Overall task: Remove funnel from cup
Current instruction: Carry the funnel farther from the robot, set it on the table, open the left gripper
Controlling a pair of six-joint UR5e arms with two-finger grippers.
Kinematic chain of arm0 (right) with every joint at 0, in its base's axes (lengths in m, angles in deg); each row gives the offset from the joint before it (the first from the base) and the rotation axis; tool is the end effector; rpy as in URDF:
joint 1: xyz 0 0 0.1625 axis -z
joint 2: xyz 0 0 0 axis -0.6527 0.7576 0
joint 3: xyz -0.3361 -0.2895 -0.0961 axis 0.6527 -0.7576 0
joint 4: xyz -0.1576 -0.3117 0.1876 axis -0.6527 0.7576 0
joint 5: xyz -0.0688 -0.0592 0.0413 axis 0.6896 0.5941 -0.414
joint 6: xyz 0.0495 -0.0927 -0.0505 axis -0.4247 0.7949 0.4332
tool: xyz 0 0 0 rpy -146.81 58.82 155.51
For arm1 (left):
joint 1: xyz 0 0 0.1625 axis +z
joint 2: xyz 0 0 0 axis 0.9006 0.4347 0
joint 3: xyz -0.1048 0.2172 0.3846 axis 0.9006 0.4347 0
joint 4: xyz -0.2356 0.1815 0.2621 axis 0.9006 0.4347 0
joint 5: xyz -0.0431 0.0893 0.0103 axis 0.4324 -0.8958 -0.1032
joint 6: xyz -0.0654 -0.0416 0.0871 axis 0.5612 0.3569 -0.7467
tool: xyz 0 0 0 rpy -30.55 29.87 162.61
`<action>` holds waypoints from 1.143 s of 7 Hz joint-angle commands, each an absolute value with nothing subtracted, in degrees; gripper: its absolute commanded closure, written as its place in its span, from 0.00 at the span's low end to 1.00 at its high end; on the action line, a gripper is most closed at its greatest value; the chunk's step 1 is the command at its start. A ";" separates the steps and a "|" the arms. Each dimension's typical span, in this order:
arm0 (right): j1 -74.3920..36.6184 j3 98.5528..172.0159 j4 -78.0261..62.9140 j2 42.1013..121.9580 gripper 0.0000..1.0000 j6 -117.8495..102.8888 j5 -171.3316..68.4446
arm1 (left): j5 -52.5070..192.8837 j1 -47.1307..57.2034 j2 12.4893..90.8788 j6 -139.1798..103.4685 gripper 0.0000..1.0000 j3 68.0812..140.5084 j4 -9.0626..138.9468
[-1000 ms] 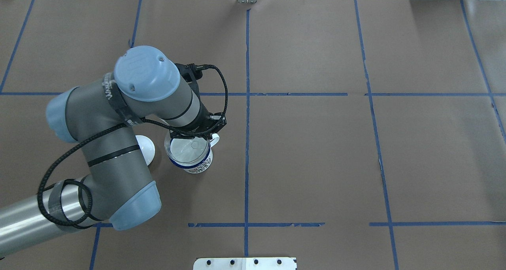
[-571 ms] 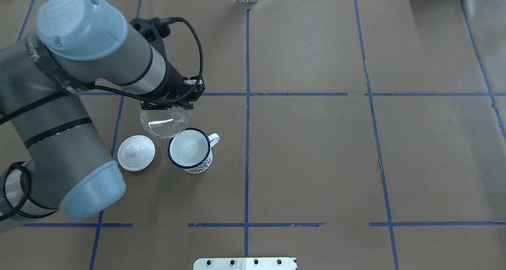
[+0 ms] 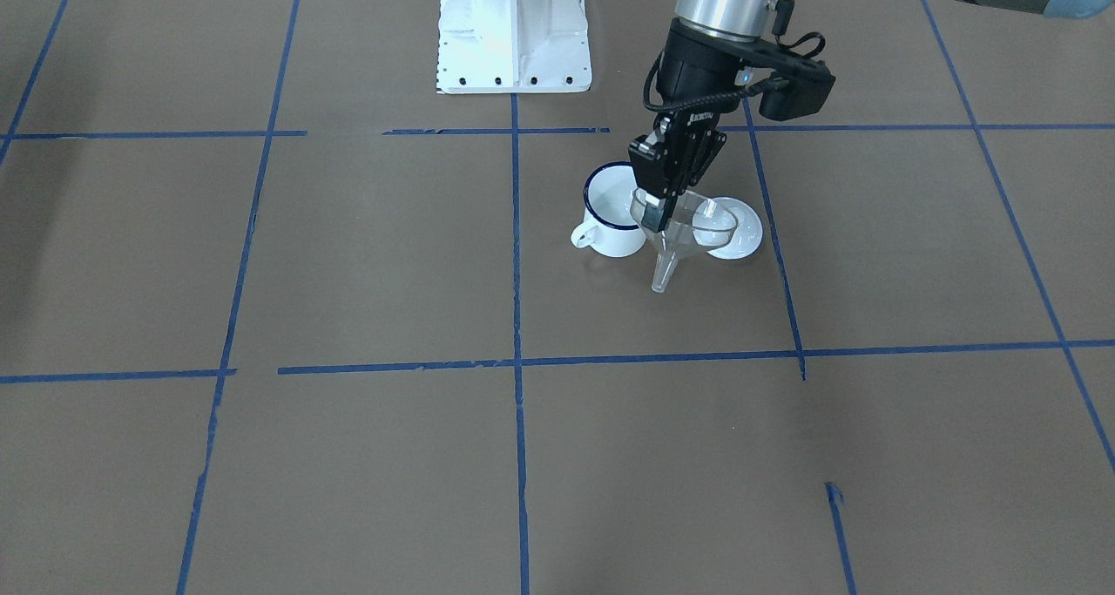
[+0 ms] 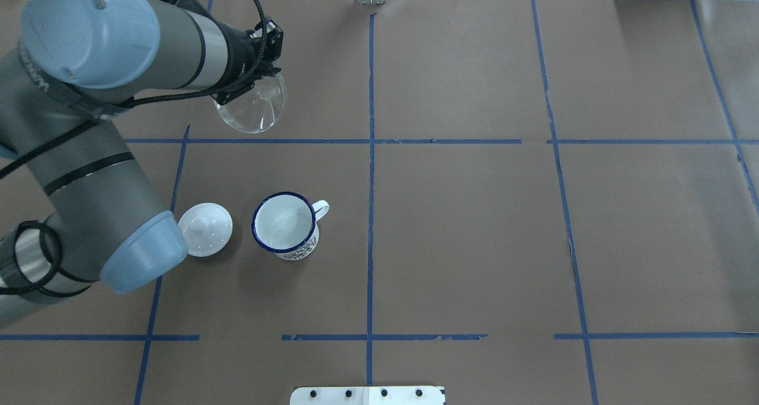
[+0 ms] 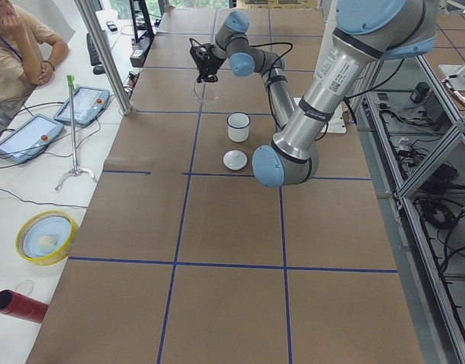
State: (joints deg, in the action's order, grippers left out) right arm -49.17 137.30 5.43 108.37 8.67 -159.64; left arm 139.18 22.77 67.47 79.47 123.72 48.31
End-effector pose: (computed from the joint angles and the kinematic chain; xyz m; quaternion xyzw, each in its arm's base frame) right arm 0.0557 -0.4231 0.7112 -0.0091 -0.3519 0.0051 0.9360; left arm 0.3773 -0.5098 0.1817 0.0873 0.5333 -0.4408 0.7167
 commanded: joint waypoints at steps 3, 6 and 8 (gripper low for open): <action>-49.17 137.30 5.43 108.37 0.00 8.67 -159.64 | 126.19 22.83 60.74 91.26 1.00 100.15 83.95; -49.17 137.30 5.43 108.37 0.00 8.67 -159.64 | 123.37 22.92 61.00 91.16 1.00 89.11 95.95; -49.17 137.30 5.43 108.37 0.00 8.67 -159.64 | 123.36 23.10 61.09 91.08 1.00 86.64 96.67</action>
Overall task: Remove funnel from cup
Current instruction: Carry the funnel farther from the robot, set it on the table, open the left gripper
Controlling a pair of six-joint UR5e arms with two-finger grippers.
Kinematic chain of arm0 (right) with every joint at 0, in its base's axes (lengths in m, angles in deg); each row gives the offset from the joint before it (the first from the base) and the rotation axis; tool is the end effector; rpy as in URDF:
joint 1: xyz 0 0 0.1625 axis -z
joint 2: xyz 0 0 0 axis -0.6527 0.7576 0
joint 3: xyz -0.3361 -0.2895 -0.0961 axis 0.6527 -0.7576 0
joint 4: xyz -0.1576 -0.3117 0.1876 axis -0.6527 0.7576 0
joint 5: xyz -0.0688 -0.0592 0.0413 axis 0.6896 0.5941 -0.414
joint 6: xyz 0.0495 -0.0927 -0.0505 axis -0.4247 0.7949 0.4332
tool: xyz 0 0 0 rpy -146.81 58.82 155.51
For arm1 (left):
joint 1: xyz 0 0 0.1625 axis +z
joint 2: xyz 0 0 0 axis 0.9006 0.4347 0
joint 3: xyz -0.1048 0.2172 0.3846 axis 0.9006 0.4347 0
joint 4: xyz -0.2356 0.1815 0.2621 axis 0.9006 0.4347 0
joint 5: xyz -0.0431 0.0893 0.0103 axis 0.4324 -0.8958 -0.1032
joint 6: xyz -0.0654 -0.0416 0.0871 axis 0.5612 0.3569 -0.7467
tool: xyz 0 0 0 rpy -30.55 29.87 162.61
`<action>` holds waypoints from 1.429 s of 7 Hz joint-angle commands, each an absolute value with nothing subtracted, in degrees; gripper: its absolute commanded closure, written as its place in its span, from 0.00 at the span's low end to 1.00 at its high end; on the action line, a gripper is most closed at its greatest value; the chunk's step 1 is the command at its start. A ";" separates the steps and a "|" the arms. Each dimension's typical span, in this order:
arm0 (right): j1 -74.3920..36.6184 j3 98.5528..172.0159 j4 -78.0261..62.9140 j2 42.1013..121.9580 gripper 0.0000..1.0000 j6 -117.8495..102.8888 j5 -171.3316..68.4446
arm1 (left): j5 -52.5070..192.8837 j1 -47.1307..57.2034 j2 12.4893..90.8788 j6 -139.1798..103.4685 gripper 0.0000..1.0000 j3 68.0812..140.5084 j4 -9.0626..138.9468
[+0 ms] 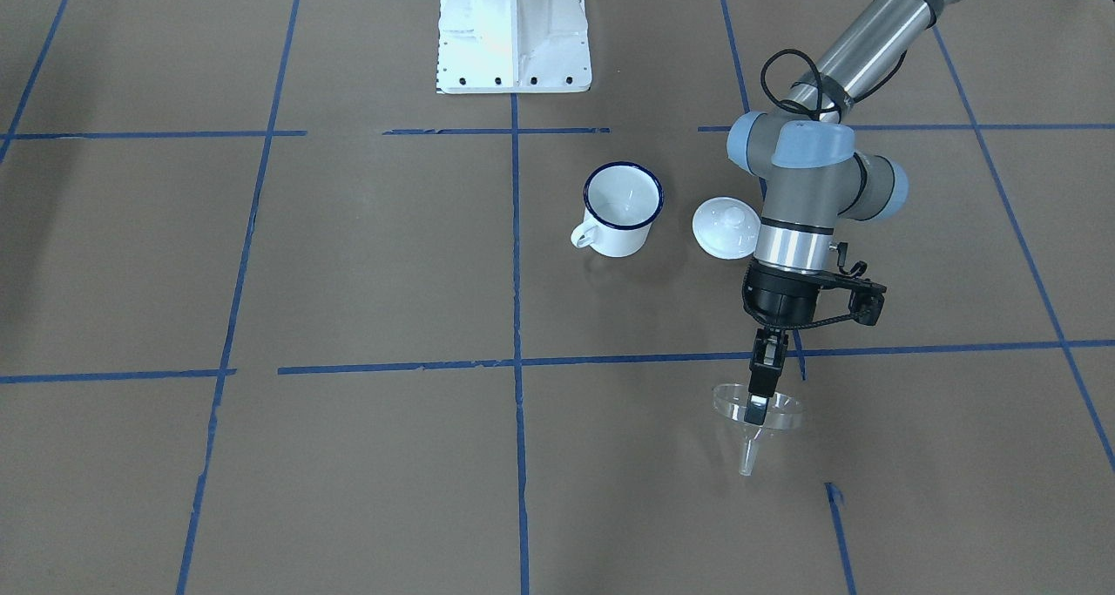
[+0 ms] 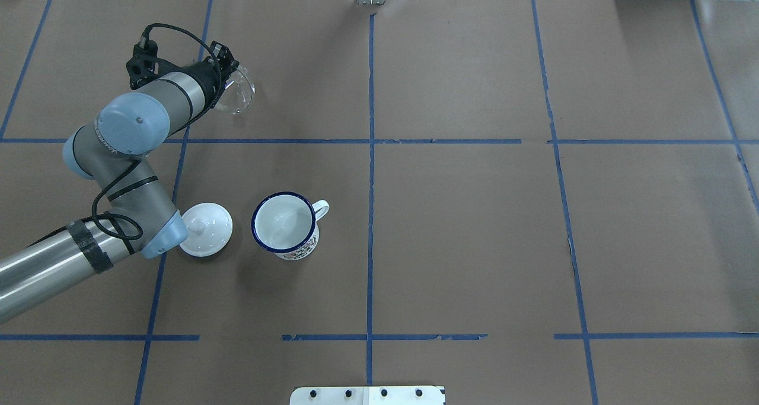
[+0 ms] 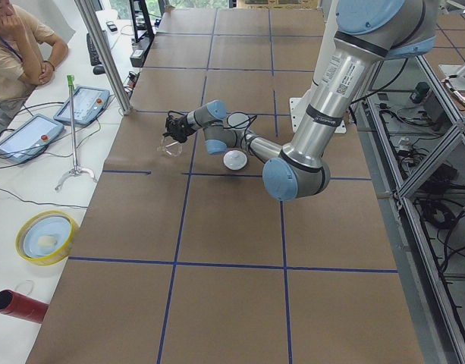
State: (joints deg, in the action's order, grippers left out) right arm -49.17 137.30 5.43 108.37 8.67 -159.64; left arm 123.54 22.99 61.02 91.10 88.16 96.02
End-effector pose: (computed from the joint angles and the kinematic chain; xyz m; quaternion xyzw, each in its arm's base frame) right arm 0.0557 -0.4231 0.7112 -0.0091 -0.3519 0.0051 0.9360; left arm 0.4342 -0.5984 0.4130 0.1448 0.5682 -0.5513 0.5935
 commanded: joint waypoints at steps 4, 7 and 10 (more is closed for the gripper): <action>-49.17 137.30 5.43 108.37 0.00 8.67 -159.64 | 123.97 22.57 61.36 84.52 0.00 88.63 96.76; -49.17 137.30 5.43 108.37 0.00 8.67 -159.64 | 137.98 19.85 60.48 69.09 0.00 103.51 79.91; -49.17 137.30 5.43 108.37 0.00 8.67 -159.64 | 151.11 18.01 54.43 45.10 0.00 126.03 48.42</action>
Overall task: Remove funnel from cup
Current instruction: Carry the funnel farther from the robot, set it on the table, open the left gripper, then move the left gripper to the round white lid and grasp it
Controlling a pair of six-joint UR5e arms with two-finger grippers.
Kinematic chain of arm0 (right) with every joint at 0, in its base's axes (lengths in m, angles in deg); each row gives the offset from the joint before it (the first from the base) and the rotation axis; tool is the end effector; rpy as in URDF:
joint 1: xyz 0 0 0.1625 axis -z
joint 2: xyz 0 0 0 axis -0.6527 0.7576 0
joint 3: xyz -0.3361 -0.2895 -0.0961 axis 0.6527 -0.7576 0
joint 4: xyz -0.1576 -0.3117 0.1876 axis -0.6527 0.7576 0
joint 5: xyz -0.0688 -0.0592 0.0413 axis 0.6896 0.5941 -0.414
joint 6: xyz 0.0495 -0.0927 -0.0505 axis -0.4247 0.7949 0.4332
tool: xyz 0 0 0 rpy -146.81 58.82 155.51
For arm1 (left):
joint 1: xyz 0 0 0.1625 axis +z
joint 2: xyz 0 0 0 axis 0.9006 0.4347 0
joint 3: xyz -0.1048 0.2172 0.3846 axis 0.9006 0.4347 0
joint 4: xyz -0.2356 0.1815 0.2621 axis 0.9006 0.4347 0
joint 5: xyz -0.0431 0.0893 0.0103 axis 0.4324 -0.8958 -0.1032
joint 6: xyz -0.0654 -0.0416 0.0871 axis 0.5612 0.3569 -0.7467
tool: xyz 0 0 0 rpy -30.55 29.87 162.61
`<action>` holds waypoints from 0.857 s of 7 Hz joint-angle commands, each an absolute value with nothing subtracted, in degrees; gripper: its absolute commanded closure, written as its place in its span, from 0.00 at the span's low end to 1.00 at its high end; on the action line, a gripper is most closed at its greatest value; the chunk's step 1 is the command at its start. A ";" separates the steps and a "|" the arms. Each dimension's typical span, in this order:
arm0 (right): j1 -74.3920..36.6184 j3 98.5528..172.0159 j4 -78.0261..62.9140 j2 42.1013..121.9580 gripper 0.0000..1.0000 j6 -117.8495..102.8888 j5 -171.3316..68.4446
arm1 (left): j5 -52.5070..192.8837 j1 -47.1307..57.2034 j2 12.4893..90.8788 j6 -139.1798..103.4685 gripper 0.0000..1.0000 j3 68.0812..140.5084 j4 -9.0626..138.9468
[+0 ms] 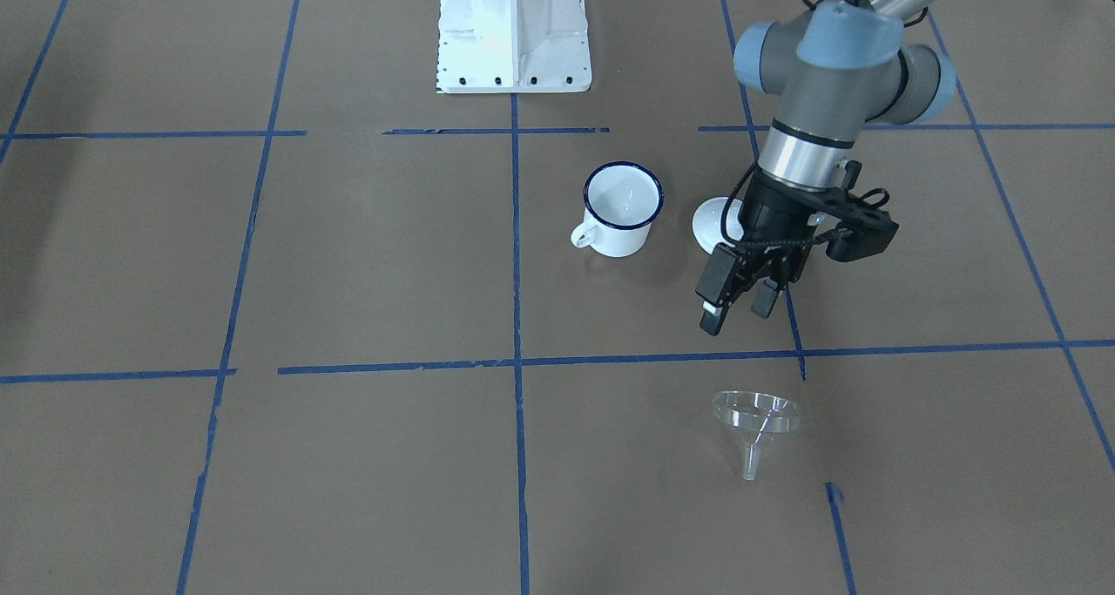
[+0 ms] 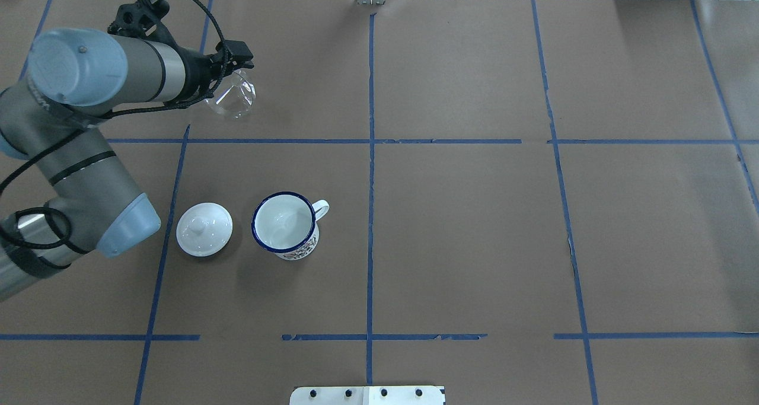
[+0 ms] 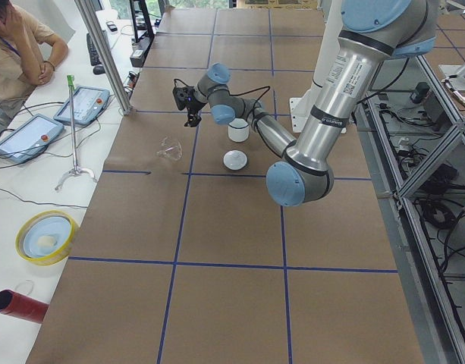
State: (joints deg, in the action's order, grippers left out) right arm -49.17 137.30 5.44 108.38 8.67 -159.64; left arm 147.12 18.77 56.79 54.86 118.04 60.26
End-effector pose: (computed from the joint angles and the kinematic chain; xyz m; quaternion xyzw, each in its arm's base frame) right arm 0.0557 -0.4230 0.7113 -0.0093 -0.3519 0.0052 0.9360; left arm 0.3572 -0.5286 0.3065 0.1479 0.4883 -0.2794 0.8134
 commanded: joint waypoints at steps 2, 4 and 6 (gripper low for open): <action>-49.17 137.30 5.43 108.37 0.00 8.67 -159.64 | 156.20 17.30 44.82 32.68 0.00 136.67 38.42; -49.17 137.30 5.43 108.37 0.00 8.67 -159.64 | 162.01 19.56 39.31 32.97 0.00 141.03 39.72; -49.17 137.30 5.43 108.37 0.00 8.67 -159.64 | 162.12 22.64 39.65 33.07 0.00 132.73 45.38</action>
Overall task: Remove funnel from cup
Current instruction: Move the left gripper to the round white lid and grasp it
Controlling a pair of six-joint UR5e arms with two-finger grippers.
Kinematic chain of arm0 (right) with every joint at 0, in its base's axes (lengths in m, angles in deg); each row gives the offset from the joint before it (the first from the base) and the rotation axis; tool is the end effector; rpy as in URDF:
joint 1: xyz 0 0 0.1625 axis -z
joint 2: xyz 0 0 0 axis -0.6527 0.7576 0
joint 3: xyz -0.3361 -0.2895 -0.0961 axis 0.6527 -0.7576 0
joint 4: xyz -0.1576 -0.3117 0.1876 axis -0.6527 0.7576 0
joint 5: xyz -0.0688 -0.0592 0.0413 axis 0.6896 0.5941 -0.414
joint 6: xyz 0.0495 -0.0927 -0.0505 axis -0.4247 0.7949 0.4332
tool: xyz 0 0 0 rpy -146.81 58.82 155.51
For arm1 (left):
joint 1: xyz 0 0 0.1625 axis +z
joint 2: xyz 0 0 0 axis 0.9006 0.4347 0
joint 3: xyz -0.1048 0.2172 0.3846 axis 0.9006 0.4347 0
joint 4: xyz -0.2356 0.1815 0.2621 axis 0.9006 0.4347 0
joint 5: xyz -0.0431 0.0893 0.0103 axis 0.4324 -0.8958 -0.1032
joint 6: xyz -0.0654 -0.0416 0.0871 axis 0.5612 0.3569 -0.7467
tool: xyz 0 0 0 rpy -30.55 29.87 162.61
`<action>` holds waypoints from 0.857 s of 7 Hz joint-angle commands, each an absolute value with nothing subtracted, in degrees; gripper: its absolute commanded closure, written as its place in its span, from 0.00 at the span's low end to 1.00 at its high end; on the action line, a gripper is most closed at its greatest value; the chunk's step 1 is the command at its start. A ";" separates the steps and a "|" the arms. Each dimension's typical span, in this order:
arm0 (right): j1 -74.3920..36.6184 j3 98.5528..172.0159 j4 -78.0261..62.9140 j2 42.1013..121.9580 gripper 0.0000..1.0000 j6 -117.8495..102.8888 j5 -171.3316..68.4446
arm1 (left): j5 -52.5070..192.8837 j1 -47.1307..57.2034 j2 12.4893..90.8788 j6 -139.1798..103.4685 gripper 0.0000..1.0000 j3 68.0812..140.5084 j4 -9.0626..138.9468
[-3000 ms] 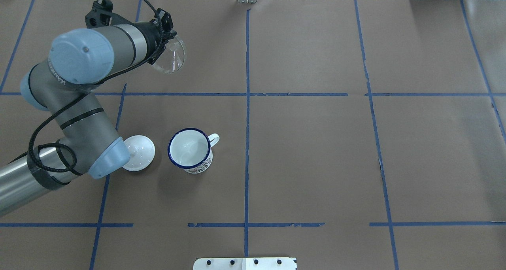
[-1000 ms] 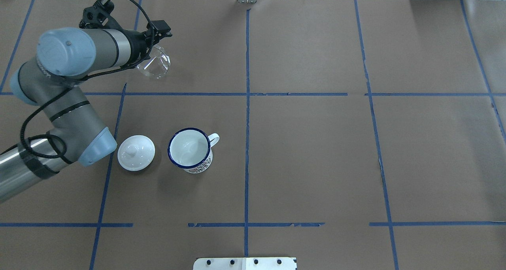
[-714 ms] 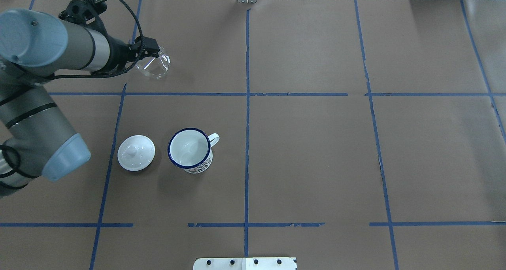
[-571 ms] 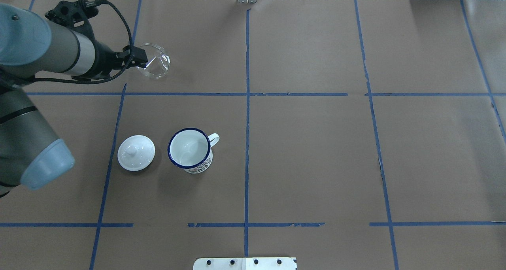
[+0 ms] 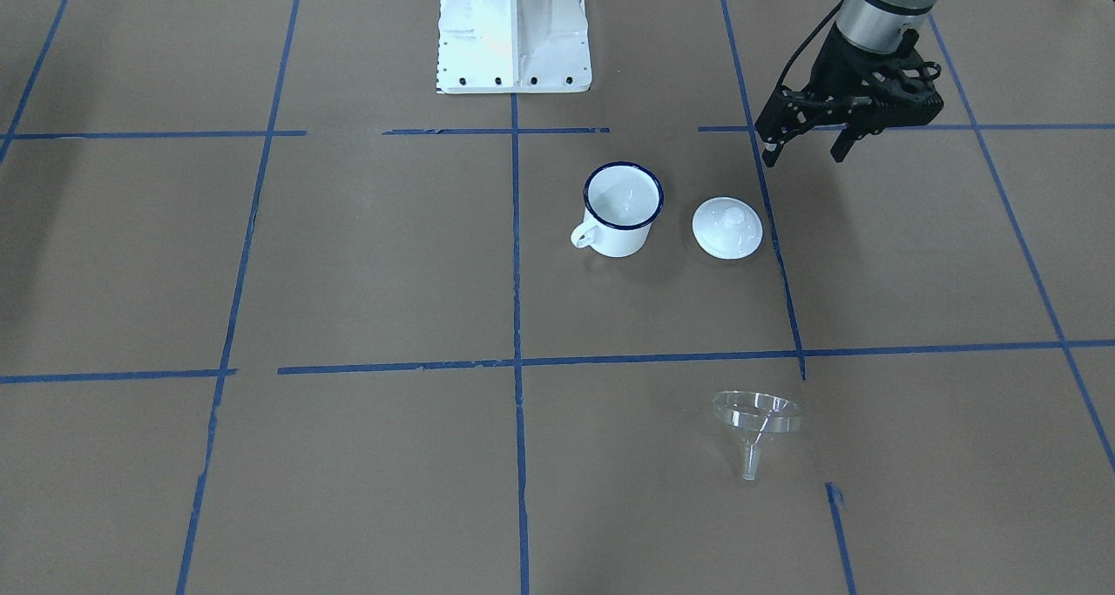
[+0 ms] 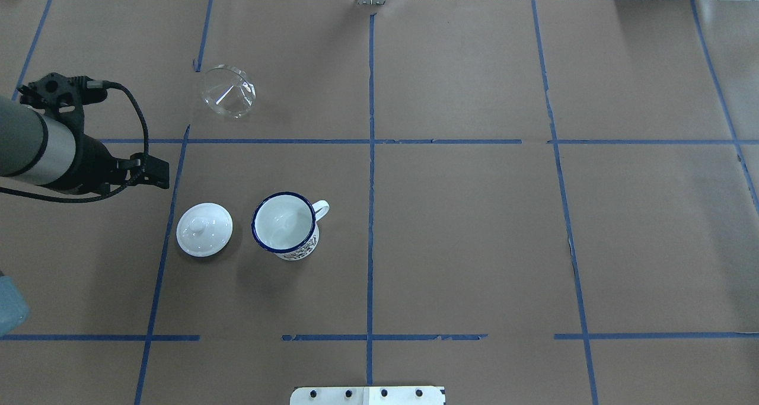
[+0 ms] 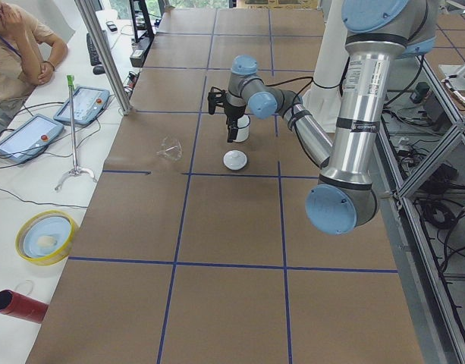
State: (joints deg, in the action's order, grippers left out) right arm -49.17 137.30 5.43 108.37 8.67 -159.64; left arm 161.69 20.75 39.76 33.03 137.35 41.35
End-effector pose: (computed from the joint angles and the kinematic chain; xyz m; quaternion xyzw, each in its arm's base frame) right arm 0.0557 -0.4231 0.7112 -0.0091 -0.3519 0.0051 0.9360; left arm 0.2920 -0.3978 0.3710 0.0532 0.4103 -0.0762 0.9072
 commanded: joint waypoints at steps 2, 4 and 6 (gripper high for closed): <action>-49.17 137.30 5.43 108.37 0.00 8.67 -159.64 | 162.21 22.75 43.13 34.03 0.00 124.72 51.14; -49.17 137.30 5.43 108.37 0.00 8.67 -159.64 | 162.12 24.75 45.27 34.21 0.00 121.61 51.06; -49.17 137.30 5.43 108.37 0.00 8.67 -159.64 | 161.86 26.61 46.58 34.21 0.00 118.81 51.14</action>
State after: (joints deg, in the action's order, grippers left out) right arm -49.17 137.29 5.43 108.37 8.67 -159.64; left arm 161.99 25.55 45.64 34.19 120.64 51.10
